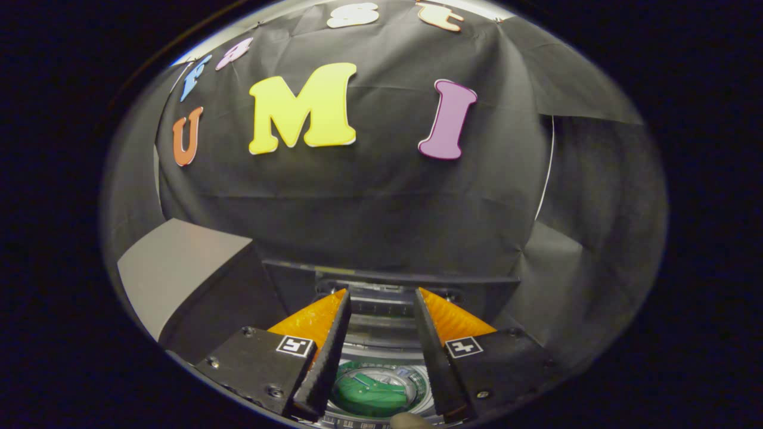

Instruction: Put the clothes into the washing machine and then close the washing machine lid.

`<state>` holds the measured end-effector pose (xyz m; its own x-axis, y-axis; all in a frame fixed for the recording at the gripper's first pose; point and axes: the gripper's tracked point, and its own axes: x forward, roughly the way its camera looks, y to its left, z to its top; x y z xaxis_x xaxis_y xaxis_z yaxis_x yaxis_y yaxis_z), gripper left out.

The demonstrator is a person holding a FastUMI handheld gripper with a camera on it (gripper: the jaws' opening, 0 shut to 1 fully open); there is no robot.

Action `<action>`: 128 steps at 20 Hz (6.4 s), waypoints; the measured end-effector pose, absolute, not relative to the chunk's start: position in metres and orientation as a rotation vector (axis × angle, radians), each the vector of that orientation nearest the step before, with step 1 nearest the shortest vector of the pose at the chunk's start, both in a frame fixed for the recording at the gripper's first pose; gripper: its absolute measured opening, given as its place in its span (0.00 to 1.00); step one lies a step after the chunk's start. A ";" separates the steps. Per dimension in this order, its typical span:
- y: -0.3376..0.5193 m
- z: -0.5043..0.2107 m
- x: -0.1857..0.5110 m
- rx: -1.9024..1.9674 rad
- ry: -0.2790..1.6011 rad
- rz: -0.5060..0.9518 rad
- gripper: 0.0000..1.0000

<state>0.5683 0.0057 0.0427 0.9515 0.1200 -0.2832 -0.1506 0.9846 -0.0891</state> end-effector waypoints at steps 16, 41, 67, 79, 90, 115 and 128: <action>0.019 0.055 0.636 -0.076 0.295 0.121 0.67; 0.015 0.019 0.669 -0.061 0.229 0.064 0.68; 0.005 0.003 0.585 -0.093 0.175 0.102 0.68; 0.001 -0.014 0.547 -0.149 0.239 0.121 0.68; -0.006 -0.019 0.529 -0.155 0.263 0.114 0.71; -0.002 0.045 0.242 -0.103 0.098 0.006 0.72; -0.004 0.015 0.059 -0.079 0.049 0.040 0.72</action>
